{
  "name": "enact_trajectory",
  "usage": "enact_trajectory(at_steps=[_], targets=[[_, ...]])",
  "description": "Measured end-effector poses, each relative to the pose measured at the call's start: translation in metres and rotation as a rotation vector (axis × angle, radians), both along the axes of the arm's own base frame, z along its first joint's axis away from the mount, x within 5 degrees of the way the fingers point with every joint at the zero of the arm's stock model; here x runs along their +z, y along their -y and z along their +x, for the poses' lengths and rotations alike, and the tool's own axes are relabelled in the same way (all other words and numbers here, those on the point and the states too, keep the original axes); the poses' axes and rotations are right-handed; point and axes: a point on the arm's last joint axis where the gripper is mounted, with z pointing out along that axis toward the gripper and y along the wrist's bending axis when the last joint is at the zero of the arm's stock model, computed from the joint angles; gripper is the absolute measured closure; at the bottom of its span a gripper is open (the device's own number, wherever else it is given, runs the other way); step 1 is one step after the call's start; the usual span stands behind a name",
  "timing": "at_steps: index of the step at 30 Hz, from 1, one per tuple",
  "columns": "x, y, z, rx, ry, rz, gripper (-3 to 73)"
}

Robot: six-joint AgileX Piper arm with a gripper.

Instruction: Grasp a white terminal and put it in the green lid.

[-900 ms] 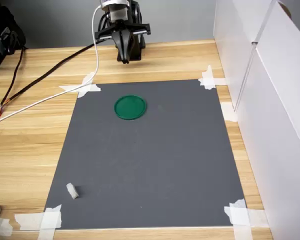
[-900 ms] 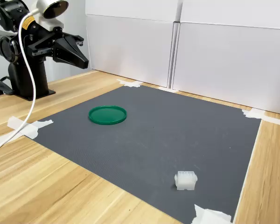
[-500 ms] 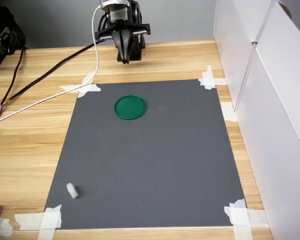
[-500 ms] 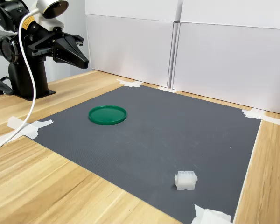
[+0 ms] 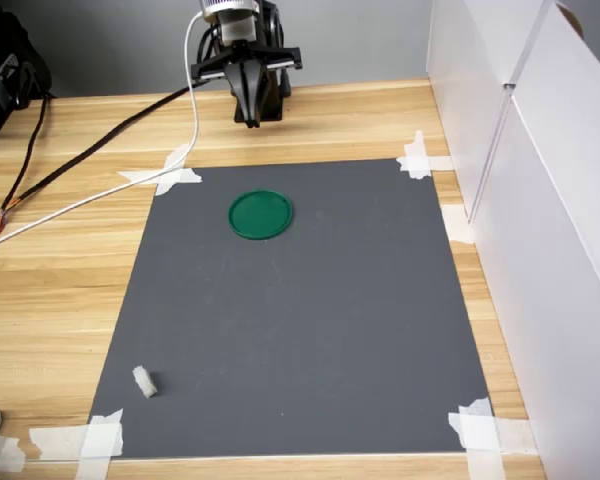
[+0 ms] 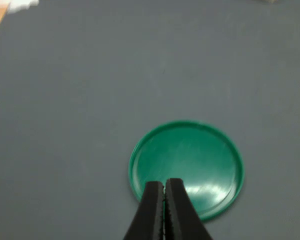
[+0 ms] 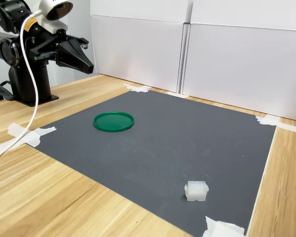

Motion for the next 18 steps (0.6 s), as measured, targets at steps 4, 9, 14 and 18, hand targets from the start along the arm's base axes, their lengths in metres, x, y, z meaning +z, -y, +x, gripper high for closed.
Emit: enact_trajectory(at_steps=[4,9,14,18], targets=[[0.018,-0.001,0.001,0.01,-0.018,0.004,71.6],[0.041,-0.002,0.009,0.024,-0.082,0.001,71.6],[0.061,-0.003,0.028,0.028,-0.162,-0.003,71.6],[0.075,-0.004,0.051,0.027,-0.226,-0.006,71.6]])
